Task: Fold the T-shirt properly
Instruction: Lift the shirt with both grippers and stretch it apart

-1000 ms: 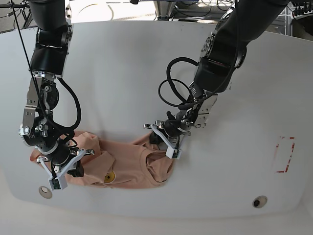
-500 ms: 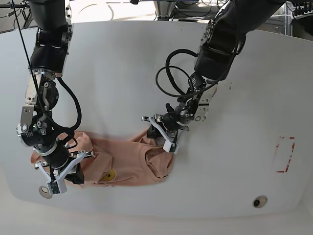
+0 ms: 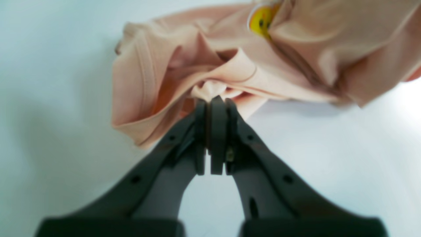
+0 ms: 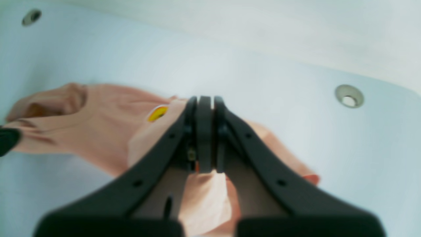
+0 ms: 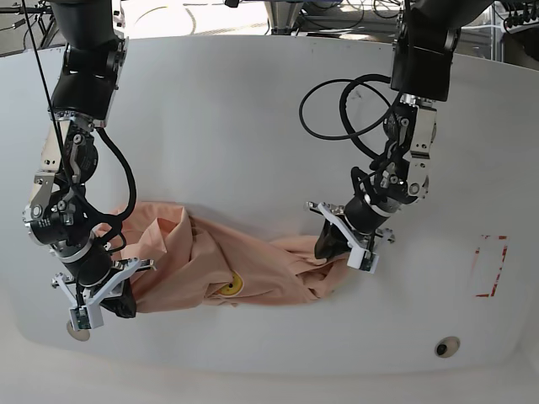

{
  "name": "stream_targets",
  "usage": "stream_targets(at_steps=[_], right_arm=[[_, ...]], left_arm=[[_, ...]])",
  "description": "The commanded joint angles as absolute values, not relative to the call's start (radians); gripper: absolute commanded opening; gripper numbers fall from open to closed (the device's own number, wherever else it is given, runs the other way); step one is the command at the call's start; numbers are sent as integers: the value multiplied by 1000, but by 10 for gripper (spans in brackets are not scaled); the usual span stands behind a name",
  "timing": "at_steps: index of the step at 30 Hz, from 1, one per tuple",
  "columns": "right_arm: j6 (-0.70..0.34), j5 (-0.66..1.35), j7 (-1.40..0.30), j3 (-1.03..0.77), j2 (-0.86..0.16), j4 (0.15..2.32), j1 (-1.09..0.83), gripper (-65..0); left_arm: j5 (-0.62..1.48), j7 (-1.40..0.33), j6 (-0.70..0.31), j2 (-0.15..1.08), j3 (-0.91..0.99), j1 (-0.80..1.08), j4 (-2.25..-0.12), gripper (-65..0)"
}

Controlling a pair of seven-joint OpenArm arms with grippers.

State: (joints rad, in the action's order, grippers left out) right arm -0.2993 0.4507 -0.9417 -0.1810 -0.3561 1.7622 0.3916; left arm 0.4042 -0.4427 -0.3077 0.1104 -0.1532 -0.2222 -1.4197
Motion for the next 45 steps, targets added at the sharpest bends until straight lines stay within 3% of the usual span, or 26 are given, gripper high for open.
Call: stream_targets(at_steps=[1,14,35,45], right_arm=[[-302,458,-912,-196,-374,1778,426,-644],[-302,455,-906,-191,-374,1687,565,-644],[-328,453,-912,-186,-386,1526,940,-644],[-328,452,-912,-38,-437,1524,1112,-644]], left_arm=[[446,-455,-317,127,-117,-237,-1540,-650],[565,-590,-321,265,71,-269,-1865,-650],[748,-593,-321,527,255,-598,-1863,-650],[799,-593,-320,599,248,-842,-1732,-650]])
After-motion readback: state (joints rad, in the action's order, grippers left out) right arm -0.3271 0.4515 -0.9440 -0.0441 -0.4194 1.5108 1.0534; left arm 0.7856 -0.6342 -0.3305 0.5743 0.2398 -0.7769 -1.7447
